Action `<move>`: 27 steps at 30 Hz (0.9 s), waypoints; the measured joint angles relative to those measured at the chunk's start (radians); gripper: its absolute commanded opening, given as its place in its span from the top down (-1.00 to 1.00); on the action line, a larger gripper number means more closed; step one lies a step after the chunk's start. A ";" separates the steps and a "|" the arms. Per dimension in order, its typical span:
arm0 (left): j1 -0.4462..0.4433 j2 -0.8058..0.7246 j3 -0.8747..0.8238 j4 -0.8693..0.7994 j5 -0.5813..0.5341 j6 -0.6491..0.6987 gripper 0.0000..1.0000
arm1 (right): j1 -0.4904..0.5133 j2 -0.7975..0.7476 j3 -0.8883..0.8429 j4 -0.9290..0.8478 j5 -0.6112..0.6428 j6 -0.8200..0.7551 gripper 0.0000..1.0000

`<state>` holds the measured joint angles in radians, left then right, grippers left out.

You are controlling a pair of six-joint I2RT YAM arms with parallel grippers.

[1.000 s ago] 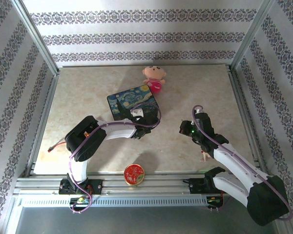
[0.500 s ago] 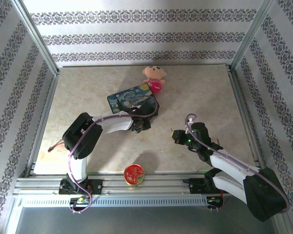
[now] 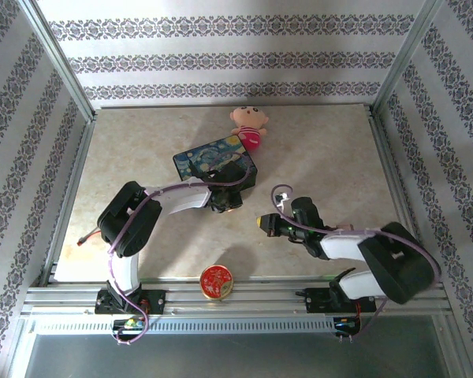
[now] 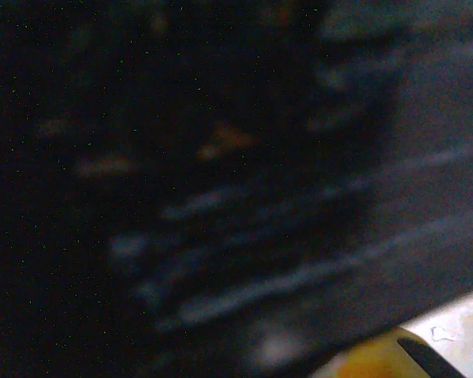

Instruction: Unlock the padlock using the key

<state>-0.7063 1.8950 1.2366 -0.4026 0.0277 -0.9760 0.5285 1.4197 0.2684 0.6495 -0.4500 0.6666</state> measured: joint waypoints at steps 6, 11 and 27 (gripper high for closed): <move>0.009 -0.005 -0.013 0.026 0.025 -0.009 0.39 | 0.057 0.209 0.077 0.154 -0.013 0.037 1.00; 0.013 -0.007 -0.021 0.042 0.033 -0.024 0.40 | 0.105 0.300 0.142 0.229 -0.011 0.045 1.00; 0.023 -0.027 -0.063 0.105 0.067 -0.069 0.42 | 0.111 0.311 0.131 0.284 0.034 0.058 1.00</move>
<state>-0.6838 1.8675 1.1740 -0.2977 0.0948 -1.0451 0.6395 1.7309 0.3996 0.9337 -0.4156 0.7242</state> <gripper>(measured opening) 0.292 0.043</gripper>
